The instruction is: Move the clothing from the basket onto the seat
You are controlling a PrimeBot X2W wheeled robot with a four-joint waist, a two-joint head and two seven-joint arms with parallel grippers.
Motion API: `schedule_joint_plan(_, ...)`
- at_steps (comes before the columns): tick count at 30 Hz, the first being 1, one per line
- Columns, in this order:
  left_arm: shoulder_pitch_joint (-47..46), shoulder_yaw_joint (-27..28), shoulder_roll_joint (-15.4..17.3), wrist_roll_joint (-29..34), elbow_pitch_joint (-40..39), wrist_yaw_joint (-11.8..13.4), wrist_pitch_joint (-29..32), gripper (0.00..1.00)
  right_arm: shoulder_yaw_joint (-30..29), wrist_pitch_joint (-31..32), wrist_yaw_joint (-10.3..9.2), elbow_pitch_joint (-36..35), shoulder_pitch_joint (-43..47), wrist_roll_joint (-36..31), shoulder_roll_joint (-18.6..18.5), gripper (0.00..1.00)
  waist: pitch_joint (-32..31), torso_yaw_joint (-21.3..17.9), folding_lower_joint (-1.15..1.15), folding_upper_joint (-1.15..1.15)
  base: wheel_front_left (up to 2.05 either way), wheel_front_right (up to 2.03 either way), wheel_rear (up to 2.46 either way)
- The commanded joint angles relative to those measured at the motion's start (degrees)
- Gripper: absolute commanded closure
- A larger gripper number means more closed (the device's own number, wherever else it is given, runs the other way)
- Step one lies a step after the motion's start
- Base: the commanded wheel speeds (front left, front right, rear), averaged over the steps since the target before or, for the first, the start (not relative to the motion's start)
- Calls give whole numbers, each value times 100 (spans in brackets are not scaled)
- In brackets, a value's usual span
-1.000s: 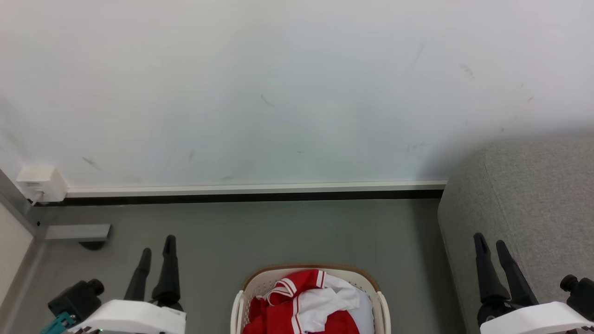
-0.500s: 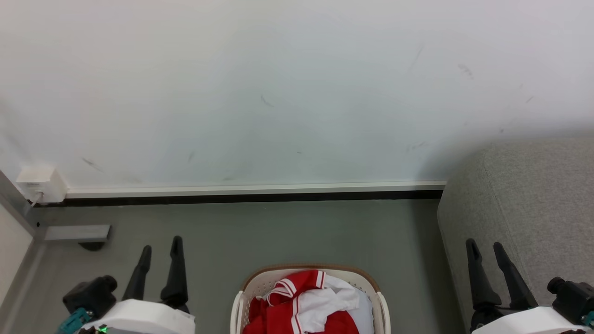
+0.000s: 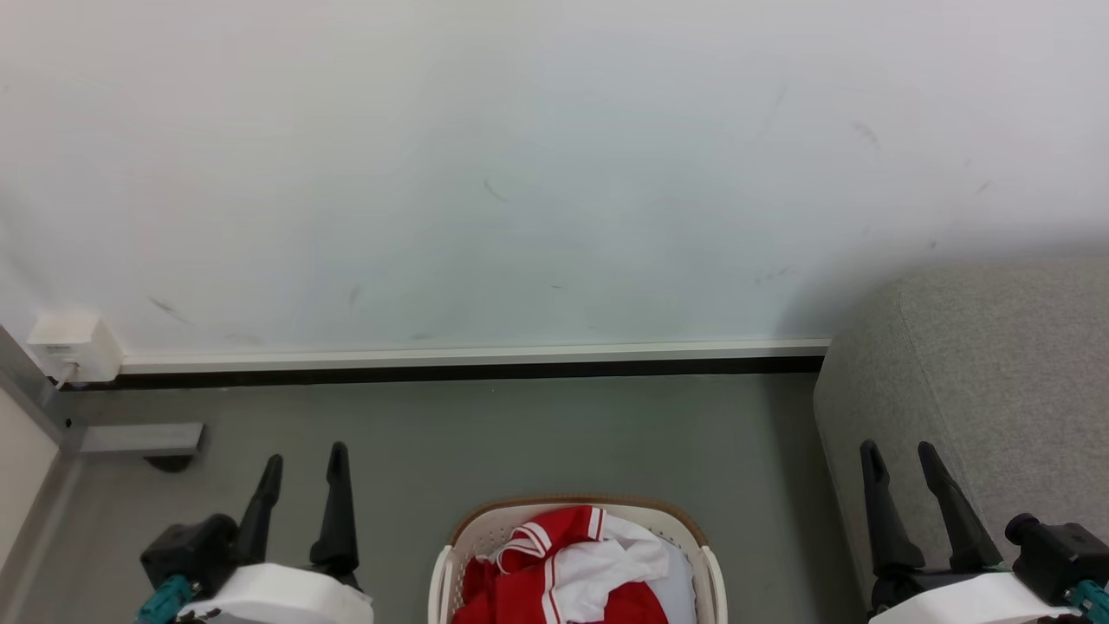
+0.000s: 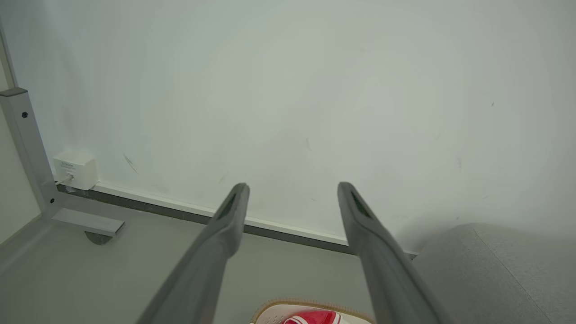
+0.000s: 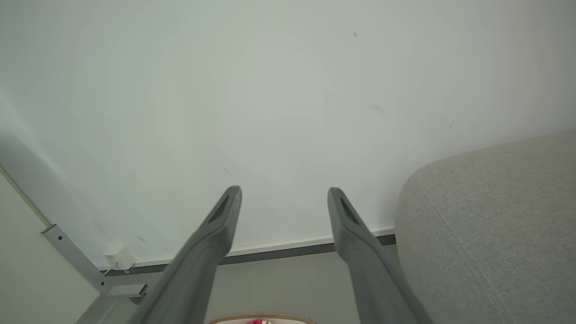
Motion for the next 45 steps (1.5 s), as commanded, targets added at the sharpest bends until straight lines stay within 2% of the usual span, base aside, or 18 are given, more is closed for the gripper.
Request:
schedule_joint_plan(1, -20, -14, 56, 156, -24, 13, -72, 0, 11, -65, -6, -71, -96, -118, -24, 0, -1, -2, 0, 0, 0, 0, 0)
schedule_joint_plan(24, -28, -89, 67, 1301, -88, 125, -353, 0, 162, -351, -8, -114, -53, -1123, -24, 0, -10, -19, 0, 0, 0, 0, 0)
schedule_joint_plan(45, -1, -48, 8, 2106, -82, 102, -545, 0, 181, -546, -10, -107, -62, -1808, -6, 0, -23, -40, 0, 0, 0, 0, 0)
